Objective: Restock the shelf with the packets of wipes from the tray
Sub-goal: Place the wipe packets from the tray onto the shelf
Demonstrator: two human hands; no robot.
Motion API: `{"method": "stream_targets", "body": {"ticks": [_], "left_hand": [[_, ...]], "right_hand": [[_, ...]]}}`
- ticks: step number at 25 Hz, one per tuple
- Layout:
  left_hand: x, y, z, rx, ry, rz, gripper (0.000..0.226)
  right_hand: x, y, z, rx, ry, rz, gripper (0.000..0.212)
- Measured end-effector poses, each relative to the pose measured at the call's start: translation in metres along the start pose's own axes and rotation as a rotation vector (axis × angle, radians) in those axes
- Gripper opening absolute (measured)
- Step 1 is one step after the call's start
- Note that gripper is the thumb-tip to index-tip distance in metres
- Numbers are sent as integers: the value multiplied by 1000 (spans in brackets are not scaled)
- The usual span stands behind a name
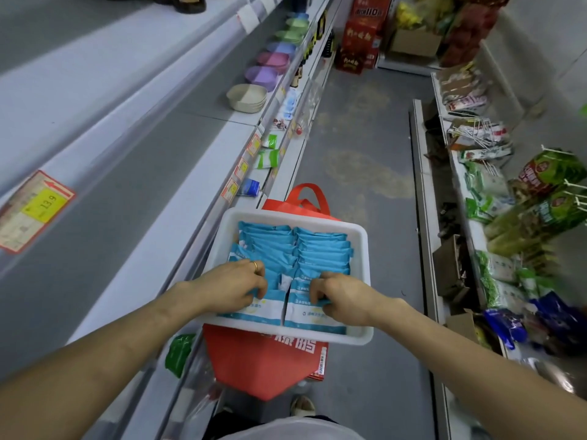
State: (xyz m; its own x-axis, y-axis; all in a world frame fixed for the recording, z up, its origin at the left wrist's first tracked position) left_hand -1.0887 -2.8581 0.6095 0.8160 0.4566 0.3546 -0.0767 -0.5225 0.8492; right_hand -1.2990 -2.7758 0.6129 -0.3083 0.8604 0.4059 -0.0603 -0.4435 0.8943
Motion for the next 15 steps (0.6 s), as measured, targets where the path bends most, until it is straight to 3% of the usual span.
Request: {"method": "stream_targets", "body": {"ticks": [15], "left_hand": [[4,1,1,110,54,68,30]], "right_hand": [[5,-7,4,-90,52,76,28]]}}
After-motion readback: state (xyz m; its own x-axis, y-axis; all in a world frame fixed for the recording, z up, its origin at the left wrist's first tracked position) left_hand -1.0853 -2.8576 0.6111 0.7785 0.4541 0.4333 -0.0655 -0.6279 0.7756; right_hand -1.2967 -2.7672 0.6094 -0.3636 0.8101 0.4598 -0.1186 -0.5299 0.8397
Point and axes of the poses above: each hand's wrist, its own x-axis away from the middle knuckle, its own y-axis out of the back of the hand, z = x × y, the point moved 5 cm from there along -x, towards the middle knuckle, and after that the axes turned 9 degrees about x, right-handed, at the moved point
